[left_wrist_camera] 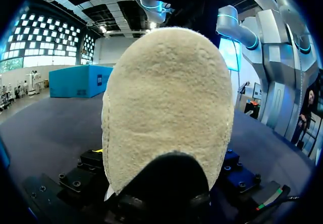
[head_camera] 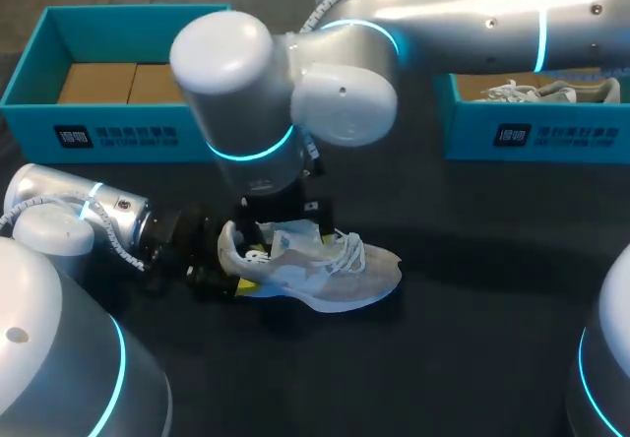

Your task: Take the shoe out of the shoebox, open the shoe tongue, remove and reinsert the insole, then place the shoe into the shoebox

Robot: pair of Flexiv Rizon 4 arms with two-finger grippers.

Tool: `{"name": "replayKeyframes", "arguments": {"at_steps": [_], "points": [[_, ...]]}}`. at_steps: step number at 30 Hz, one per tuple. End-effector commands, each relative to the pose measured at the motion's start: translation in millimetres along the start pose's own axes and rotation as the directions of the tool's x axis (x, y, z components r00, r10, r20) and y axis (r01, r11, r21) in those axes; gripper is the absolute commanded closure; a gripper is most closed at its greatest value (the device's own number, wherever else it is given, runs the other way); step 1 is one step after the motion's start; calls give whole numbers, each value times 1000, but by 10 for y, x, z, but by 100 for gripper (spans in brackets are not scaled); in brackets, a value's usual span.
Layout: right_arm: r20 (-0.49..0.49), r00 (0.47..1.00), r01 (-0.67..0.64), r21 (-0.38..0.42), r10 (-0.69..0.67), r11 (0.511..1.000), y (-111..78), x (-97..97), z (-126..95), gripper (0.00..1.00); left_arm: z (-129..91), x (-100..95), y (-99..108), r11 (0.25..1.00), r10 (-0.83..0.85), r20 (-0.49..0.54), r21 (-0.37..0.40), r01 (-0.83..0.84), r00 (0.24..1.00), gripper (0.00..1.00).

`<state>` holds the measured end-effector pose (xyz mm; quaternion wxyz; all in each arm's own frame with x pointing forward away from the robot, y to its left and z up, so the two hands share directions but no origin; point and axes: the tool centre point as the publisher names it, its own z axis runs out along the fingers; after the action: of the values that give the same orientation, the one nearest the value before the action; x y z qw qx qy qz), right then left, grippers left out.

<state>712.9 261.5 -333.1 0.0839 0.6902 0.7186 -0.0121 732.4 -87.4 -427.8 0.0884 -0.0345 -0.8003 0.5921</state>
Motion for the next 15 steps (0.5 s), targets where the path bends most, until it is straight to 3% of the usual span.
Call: {"name": "replayKeyframes", "arguments": {"at_steps": [1,5,8,15], "points": [[-11,330,-944,-12,944,330,-64,-15,-8,0,5,6,-6,1000,0,2,-3,0,1000,100],[-11,330,-944,-12,944,330,-64,-15,-8,0,5,6,-6,1000,0,2,-3,0,1000,100],[-17,275,-961,-27,961,275,-58,-37,-41,0,5,6,-6,1000,0,2,-3,0,1000,100],[-24,247,-969,-8,969,247,9,-15,-55,0,5,6,-6,1000,0,2,-3,0,1000,100]]}}
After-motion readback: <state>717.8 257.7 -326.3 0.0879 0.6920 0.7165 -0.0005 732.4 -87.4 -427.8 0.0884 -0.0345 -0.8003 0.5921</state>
